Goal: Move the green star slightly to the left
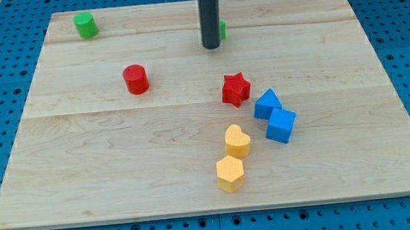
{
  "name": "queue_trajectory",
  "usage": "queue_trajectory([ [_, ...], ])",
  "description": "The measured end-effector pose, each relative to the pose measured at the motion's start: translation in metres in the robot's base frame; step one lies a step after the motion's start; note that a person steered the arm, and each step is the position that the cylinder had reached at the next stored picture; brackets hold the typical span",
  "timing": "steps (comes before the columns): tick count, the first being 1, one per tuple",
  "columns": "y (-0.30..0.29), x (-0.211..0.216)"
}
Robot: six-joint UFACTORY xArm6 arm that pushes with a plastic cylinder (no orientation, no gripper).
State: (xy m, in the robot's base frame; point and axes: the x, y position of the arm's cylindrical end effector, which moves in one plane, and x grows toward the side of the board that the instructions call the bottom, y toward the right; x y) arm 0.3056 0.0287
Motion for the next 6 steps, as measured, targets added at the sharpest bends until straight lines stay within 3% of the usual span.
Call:
queue_trajectory([
  [2, -0.01, -0.032],
  [3, 0.052, -0.023],
  [5, 0.025, -0.079],
  [6, -0.032, -0.072],
])
